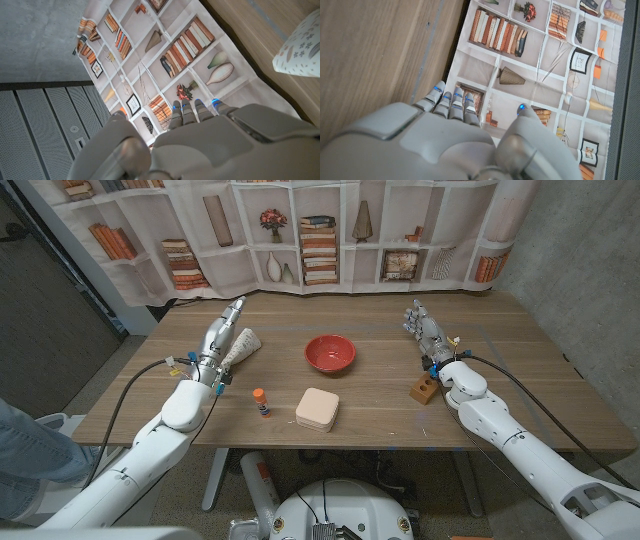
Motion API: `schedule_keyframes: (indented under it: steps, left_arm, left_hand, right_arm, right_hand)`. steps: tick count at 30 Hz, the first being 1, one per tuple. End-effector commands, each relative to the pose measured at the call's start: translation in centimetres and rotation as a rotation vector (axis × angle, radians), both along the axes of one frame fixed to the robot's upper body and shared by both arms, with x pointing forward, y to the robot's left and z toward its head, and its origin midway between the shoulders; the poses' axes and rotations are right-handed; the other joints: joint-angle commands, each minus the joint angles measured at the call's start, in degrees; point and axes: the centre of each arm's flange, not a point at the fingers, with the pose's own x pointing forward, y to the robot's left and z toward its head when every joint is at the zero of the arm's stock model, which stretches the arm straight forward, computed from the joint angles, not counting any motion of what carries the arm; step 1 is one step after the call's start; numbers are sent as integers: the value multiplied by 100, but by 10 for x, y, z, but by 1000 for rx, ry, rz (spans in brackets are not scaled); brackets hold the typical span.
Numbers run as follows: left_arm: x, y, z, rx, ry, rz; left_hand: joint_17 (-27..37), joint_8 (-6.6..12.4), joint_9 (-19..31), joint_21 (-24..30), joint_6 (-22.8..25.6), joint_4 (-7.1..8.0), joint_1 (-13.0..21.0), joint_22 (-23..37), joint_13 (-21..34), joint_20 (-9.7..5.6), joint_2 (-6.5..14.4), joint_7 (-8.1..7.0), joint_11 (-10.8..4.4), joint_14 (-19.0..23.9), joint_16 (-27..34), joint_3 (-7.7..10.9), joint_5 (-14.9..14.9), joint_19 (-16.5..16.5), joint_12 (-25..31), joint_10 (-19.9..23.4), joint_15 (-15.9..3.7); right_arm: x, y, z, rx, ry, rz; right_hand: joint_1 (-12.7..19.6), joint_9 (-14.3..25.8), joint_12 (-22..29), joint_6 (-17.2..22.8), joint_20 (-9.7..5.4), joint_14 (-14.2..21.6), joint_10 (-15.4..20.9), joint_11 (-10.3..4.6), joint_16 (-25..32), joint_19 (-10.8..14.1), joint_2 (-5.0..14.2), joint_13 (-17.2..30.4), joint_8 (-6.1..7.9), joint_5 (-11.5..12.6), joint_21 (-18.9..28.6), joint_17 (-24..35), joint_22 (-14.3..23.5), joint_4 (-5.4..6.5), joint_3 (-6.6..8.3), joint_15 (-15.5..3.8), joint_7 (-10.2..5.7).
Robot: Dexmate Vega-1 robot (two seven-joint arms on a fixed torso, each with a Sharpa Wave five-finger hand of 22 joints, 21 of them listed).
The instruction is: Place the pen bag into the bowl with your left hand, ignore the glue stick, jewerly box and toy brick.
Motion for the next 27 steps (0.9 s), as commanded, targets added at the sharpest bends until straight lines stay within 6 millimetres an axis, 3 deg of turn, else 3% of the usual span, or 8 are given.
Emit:
schedule_keyframes:
  steps: [1, 27]
  left_arm:
    - [-8, 8, -2, 6, -23, 58]
    - [-24, 27, -11, 2, -27, 129]
  left_hand:
    - [11, 53, 27, 37, 65, -42, 67, 18, 6, 45, 4, -14, -34, 54, 15, 2, 43, -118, 42, 49, -3]
    - [12, 47, 28, 29, 151, -68, 129, 18, 7, 60, 33, -18, -55, 105, -1, -6, 62, -85, 27, 107, -8]
  right_arm:
    - [0, 1, -4, 8, 1, -1]
    - [4, 4, -3, 11, 5, 8]
  right_hand:
    - [52, 22, 2, 61, -104, 43, 49, -25, -9, 46, 45, 10, 11, -4, -10, 20, 27, -9, -10, 2, 24]
    - [46, 23, -7, 69, -94, 60, 67, -15, -15, 74, 53, 11, 5, -8, -68, 21, 29, -19, -28, -6, 19]
